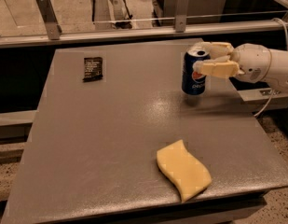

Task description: Place pepsi can upright

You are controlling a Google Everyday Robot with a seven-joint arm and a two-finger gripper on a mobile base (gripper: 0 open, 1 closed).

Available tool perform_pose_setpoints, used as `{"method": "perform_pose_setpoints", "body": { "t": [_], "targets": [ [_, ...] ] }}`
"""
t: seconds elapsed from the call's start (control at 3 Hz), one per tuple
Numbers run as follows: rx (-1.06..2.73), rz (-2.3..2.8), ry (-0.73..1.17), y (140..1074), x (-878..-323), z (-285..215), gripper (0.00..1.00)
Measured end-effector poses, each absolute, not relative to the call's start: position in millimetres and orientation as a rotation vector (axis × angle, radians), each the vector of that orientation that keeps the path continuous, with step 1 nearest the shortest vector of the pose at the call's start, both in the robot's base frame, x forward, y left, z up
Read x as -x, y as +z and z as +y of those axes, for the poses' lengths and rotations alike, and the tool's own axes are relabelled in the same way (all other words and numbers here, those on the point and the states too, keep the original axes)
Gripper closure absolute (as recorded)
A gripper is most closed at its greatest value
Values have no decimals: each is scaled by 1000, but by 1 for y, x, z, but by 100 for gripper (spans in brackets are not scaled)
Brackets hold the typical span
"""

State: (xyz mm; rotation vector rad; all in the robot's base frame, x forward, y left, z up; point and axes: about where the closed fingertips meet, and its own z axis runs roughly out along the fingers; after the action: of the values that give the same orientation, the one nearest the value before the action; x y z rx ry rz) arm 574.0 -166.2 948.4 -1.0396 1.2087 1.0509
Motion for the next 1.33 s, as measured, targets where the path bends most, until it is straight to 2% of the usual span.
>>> {"method": "perform_pose_setpoints", "body": {
  "t": [0.33, 1.33],
  "targets": [
    [1113, 1190, 1048, 943, -573, -158, 82],
    [1206, 1239, 1097, 916, -563, -149, 12]
  ]
}}
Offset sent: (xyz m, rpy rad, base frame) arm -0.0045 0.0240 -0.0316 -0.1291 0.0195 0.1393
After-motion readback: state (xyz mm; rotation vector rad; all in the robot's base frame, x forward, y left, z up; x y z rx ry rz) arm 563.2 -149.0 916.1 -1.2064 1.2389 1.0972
